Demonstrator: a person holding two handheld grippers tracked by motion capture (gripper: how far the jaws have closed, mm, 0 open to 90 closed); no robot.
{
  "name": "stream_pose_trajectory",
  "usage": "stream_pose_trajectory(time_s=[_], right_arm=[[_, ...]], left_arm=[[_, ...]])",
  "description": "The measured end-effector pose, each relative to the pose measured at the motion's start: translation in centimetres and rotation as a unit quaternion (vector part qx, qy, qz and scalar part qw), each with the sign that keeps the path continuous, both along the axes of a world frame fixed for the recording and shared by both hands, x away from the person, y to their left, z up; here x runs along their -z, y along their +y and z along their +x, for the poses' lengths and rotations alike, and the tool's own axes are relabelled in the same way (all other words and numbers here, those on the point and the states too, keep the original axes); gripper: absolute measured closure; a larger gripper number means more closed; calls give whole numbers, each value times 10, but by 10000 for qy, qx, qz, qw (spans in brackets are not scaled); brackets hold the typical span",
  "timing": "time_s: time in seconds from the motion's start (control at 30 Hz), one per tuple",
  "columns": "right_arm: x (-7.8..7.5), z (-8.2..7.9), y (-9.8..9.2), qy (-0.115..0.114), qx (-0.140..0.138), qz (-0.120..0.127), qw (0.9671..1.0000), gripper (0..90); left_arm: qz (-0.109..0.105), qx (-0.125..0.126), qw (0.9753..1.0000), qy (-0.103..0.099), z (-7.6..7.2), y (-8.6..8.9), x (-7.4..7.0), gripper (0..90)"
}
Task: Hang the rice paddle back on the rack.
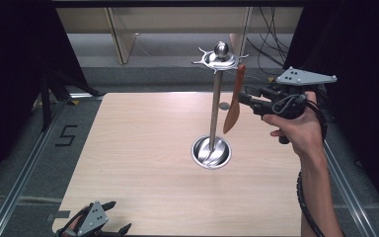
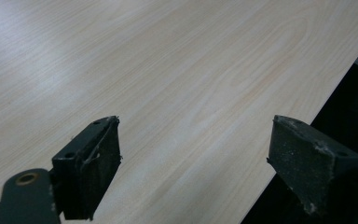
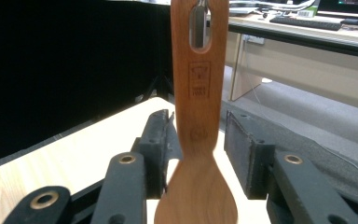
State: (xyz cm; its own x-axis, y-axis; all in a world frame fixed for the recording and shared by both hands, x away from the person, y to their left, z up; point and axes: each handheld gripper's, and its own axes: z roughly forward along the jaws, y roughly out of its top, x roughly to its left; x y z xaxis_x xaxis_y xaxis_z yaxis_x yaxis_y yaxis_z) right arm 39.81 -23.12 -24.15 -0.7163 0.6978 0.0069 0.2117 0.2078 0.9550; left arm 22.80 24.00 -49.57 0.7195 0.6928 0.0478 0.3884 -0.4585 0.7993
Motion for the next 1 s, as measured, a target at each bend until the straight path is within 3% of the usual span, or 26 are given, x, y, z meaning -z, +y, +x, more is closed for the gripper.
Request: stream_pose_trajectory(time_s=[0.13, 0.23, 0.37, 0.4, 0.43, 0.5, 0.57, 0.63, 0.77, 1.0], right_arm=[[2, -5, -3, -56, 64, 50, 10000, 576], [4, -9, -8, -155, 55, 57, 9998, 548], [9, -15, -11, -31, 119, 89, 9999, 500], [11, -17, -13, -83, 173, 77, 9998, 495], [13, -19, -15, -139, 173, 77, 9997, 492], [17, -24, -18, -109, 149, 119, 9998, 475], [21, -29, -21, -123, 179, 140, 9997, 461], [26, -32, -25, -188, 167, 89, 9996, 455], [33, -35, -25, -69, 181, 101, 9998, 433], [45, -37, -22, -65, 138, 27, 9999, 422]], left_arm=[[108, 41, 9999, 41, -1, 0, 0, 160], [-22, -8, 10000, 10, 0, -1, 1, 160], [58, 23, 10000, -5, 0, 0, 0, 160], [-43, -30, 10000, -14, -1, -1, 0, 160], [77, 5, 10000, -22, 0, 0, 0, 160], [-6, -8, 10000, -8, 0, 0, 0, 160], [92, -41, 9999, -44, 1, 0, 1, 160], [-9, -20, 10000, -9, -1, -1, 0, 160], [19, -24, 10000, -8, 0, 0, 0, 160], [-14, -26, 10000, -21, 0, 0, 0, 161]])
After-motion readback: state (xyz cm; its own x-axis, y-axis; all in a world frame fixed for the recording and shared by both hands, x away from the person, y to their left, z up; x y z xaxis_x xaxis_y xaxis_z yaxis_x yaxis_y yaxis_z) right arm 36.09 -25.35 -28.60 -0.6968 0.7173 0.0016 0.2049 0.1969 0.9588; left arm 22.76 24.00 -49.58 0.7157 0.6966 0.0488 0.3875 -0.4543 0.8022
